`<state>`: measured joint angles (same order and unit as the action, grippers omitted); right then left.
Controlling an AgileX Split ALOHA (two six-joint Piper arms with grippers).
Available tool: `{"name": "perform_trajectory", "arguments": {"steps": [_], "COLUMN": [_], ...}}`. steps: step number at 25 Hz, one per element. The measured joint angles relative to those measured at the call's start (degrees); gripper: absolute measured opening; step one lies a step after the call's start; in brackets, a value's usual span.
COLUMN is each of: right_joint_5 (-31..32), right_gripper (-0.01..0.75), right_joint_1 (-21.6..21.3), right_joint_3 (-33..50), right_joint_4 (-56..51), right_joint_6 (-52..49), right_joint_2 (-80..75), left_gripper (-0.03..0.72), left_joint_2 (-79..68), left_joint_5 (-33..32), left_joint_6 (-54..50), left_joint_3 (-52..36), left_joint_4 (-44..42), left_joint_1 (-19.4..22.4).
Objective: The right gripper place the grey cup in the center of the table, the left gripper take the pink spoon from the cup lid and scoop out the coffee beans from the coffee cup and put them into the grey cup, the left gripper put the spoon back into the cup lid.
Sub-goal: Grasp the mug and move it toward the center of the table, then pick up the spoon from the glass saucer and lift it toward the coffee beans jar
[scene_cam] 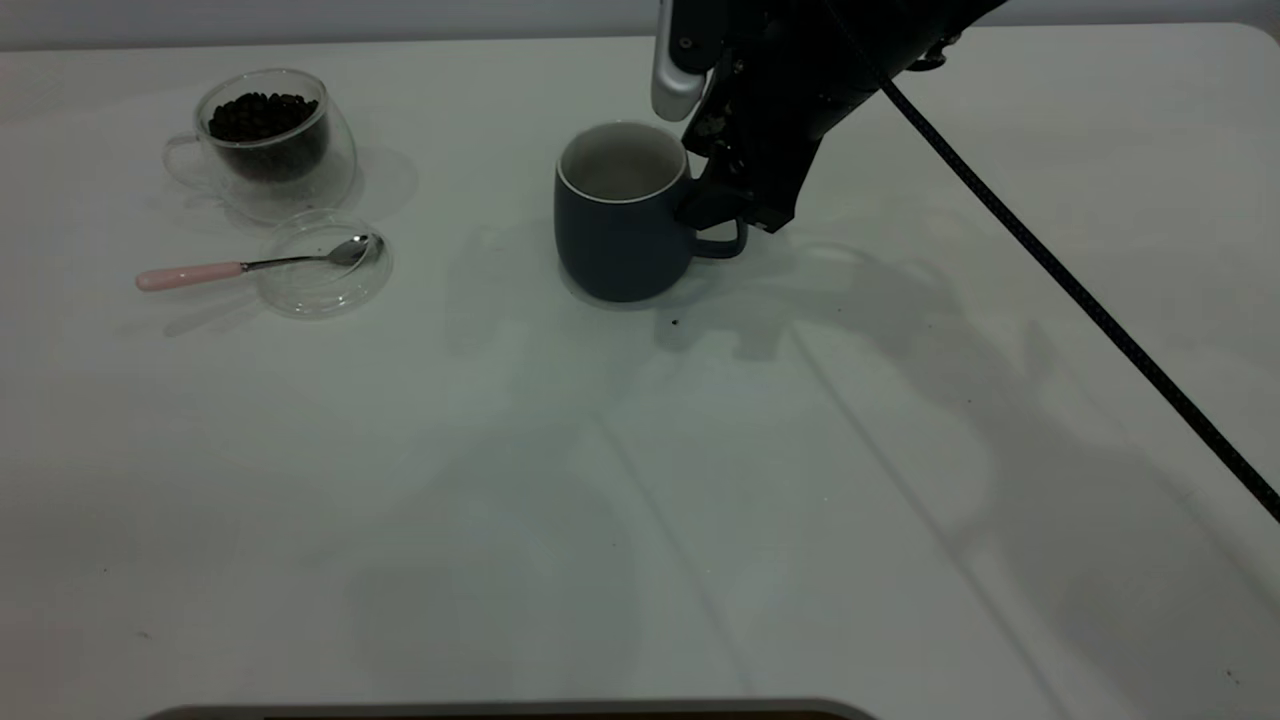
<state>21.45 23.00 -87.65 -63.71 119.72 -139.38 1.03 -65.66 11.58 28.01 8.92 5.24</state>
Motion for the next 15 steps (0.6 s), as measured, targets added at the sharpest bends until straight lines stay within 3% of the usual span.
{"name": "perform_trajectory", "arguments": {"steps": [4,8,10,15], "right_joint_5": [0.5,3.2,5.1,11.6], "right_gripper": [0.592,0.592,0.592,0.592], "right_joint_1": [-0.6,-2.1,-3.4,-4.7], "right_joint_3": [0.9,6.4,9.9,19.2], "right_joint_4": [1.1,7.3,10.8,24.8], "right_joint_6": [-5.8,-20.9,-31.6,-71.7], "right_joint_2": [1.1,9.4,15.6,36.9], "left_gripper": [0.582,0.582,0.582,0.582], "left_joint_2": [0.0,0.0,0.0,0.0], "left_joint_5": [0.0,0.0,0.0,0.0], "left_joint_6": [0.0,0.1,0.1,0.1], "left_joint_3": [0.0,0.0,0.0,0.0], "left_joint_4": [0.0,0.0,0.0,0.0], "left_joint_1": [0.0,0.0,0.0,0.0]}}
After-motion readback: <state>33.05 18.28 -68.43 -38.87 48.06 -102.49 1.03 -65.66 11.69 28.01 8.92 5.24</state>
